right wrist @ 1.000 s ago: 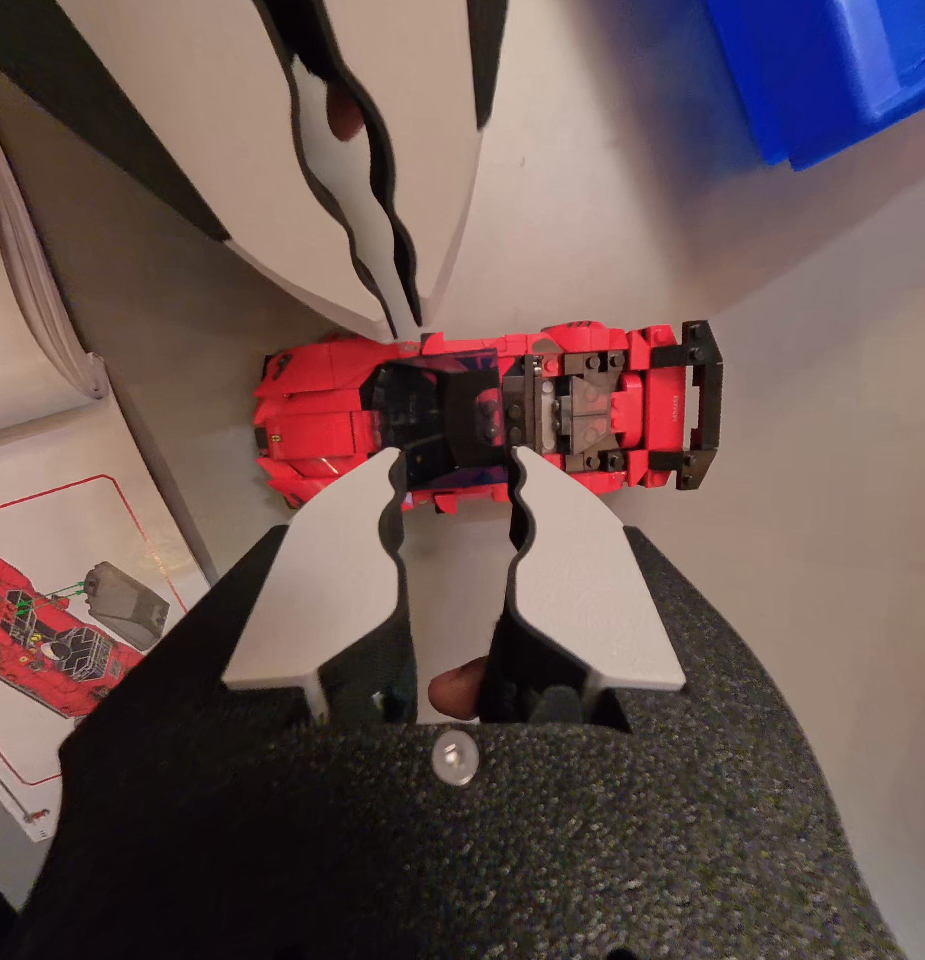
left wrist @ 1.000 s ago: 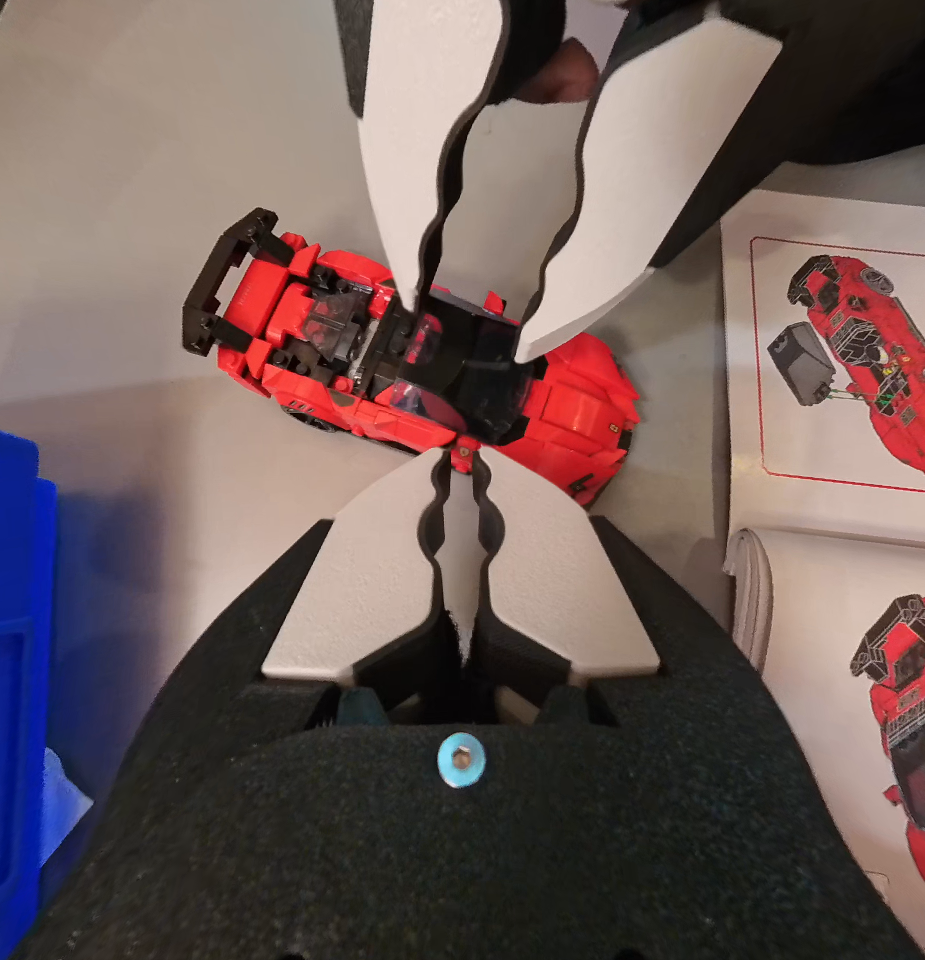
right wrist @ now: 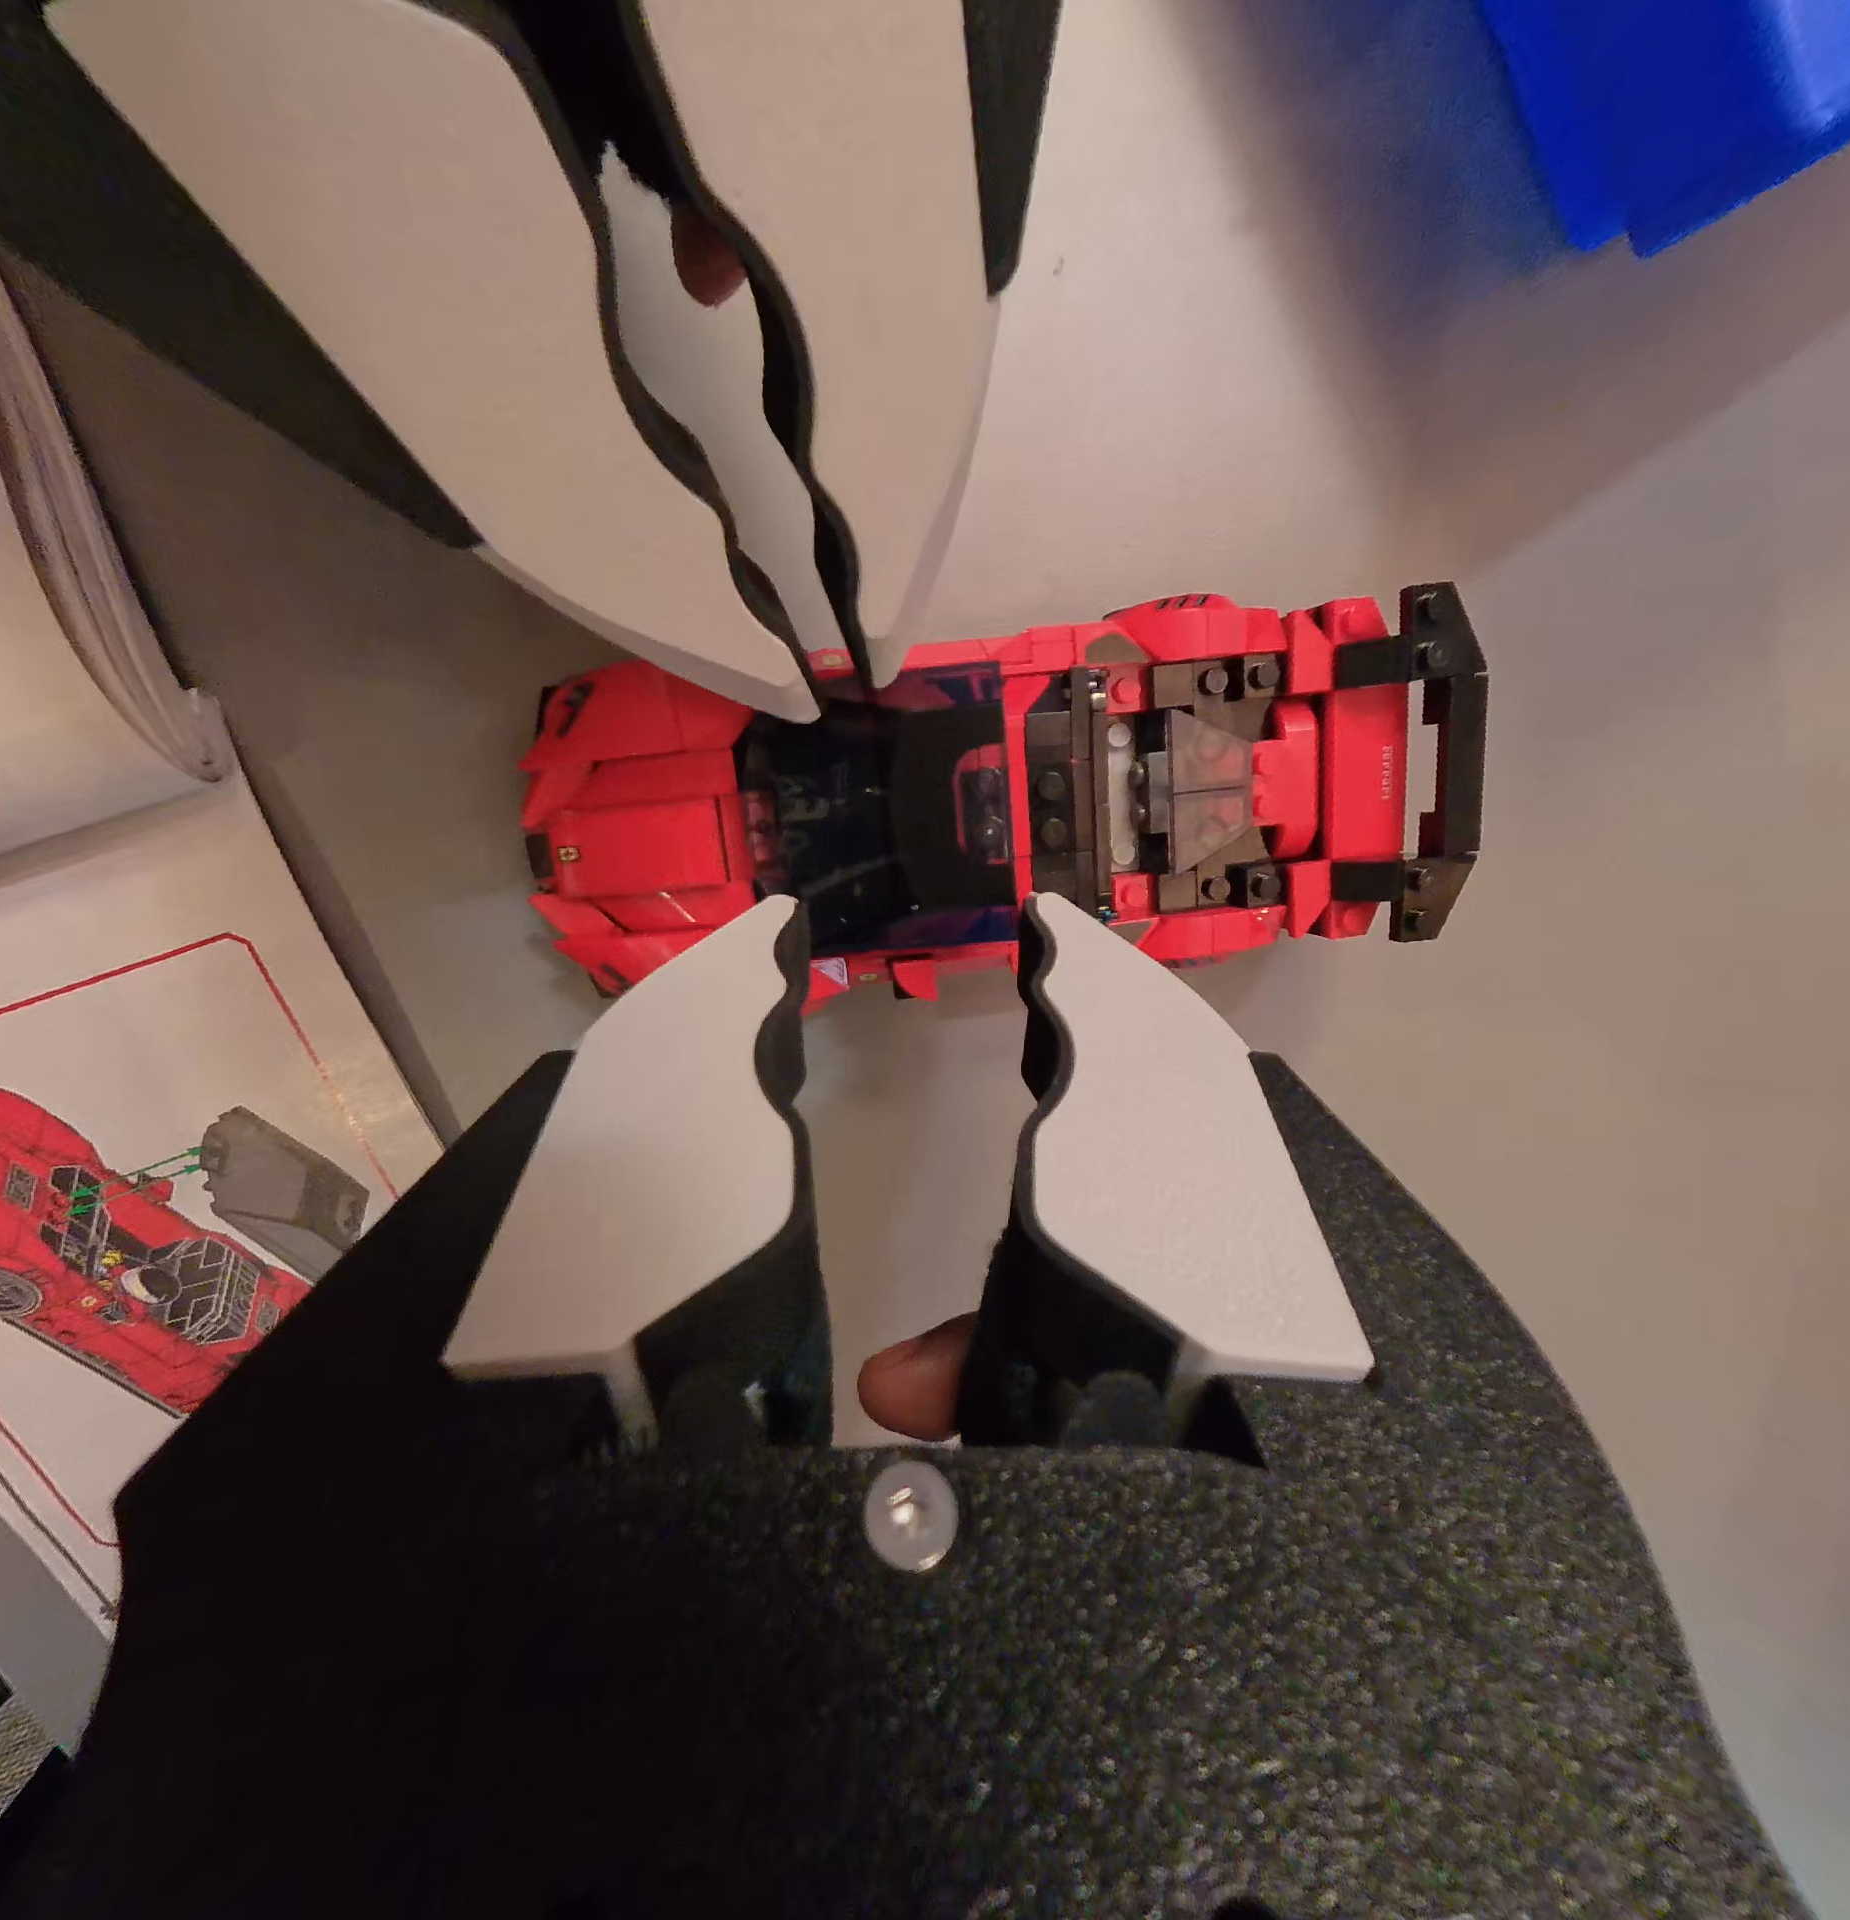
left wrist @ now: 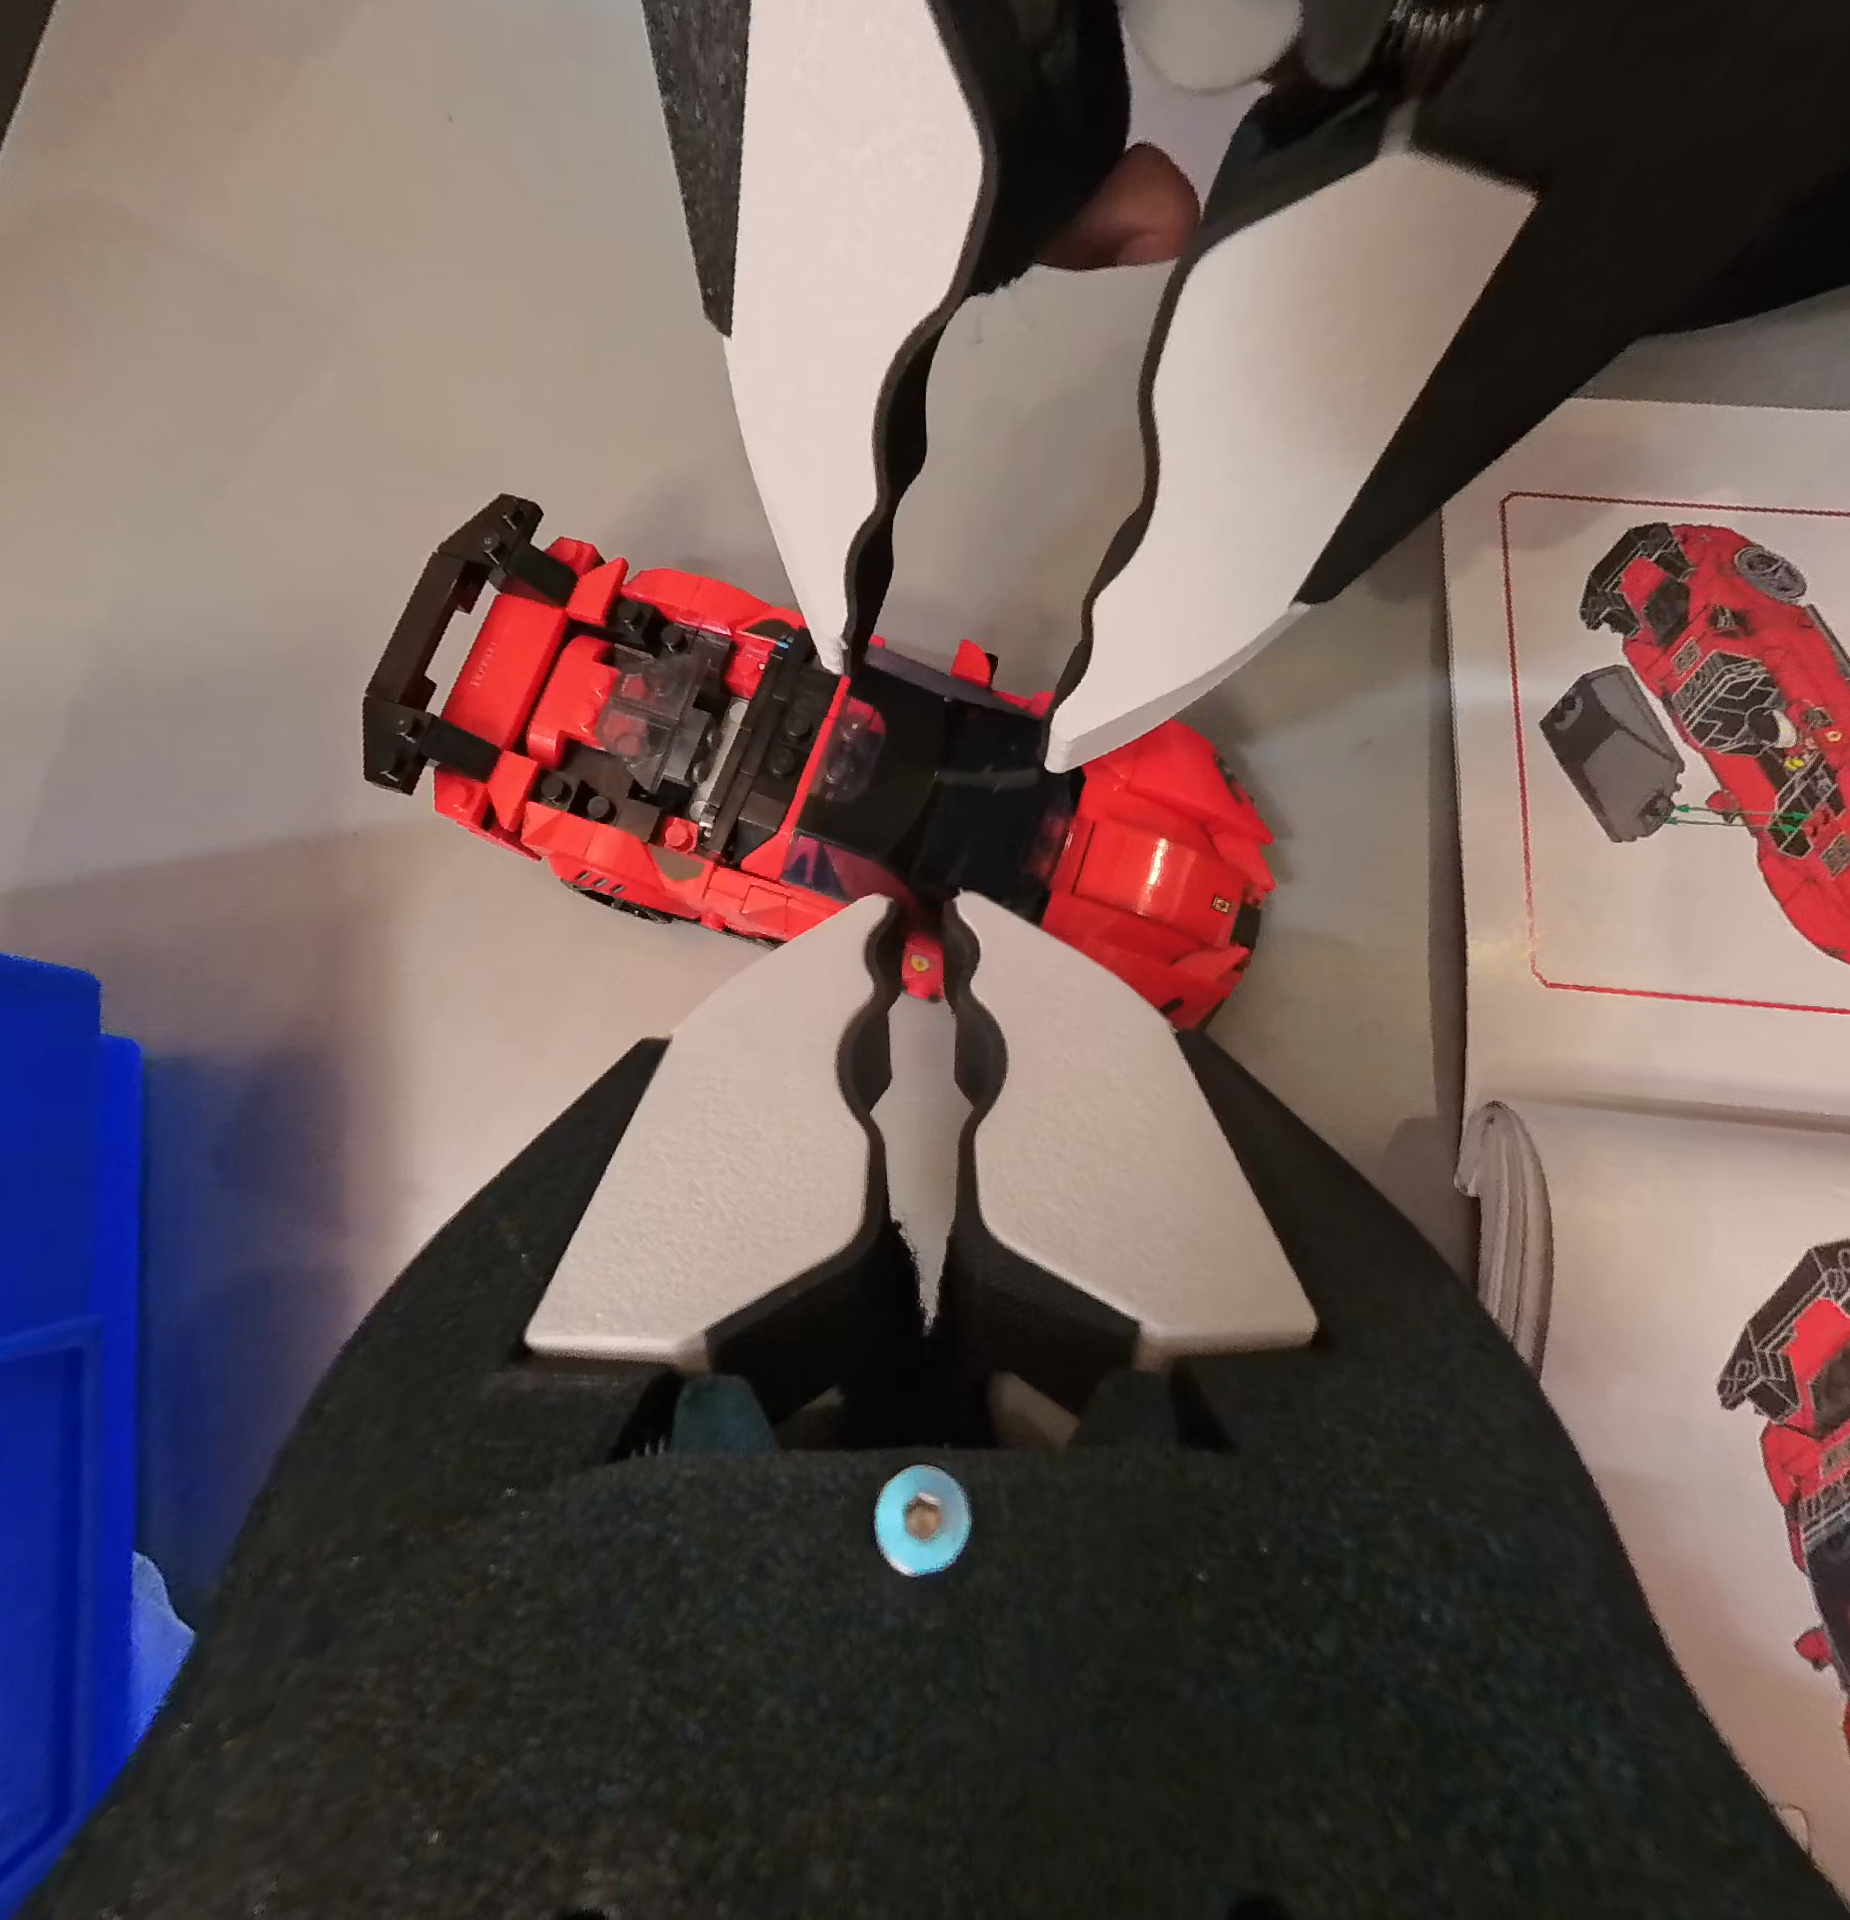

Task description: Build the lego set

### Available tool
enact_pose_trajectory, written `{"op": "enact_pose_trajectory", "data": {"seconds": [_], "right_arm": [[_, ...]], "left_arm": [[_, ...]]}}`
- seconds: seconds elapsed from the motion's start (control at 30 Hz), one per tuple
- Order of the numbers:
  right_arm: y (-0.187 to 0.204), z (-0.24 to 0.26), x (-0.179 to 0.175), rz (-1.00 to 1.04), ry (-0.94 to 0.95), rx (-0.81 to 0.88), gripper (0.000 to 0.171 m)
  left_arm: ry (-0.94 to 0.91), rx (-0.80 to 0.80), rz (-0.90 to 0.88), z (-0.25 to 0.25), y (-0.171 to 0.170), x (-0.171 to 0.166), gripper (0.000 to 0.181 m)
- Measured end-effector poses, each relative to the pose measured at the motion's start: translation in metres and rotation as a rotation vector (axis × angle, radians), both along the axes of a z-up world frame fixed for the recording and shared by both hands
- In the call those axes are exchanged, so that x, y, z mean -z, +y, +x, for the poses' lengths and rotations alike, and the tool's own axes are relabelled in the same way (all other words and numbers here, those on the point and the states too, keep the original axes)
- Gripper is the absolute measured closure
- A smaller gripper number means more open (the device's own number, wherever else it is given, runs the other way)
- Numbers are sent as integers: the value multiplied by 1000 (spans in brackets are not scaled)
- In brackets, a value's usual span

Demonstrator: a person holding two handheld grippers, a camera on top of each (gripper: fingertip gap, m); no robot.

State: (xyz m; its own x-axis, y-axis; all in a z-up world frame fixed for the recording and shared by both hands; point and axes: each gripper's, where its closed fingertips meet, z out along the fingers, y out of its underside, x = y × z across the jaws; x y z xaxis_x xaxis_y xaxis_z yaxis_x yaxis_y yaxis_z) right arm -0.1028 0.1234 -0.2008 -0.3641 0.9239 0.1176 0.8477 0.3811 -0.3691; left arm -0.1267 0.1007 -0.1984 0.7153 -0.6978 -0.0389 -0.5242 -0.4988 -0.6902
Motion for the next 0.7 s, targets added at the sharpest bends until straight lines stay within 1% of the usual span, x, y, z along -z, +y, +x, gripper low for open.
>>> {"op": "enact_pose_trajectory", "data": {"seconds": [0.03, 0.7], "right_arm": [[0, 0, 0, 2, 0, -1, 133], [2, 4, 0, -11, -1, 5, 133]], "left_arm": [[-1, -1, 0, 0, 0, 0, 175], [-13, 4, -2, 1, -1, 0, 175]]}}
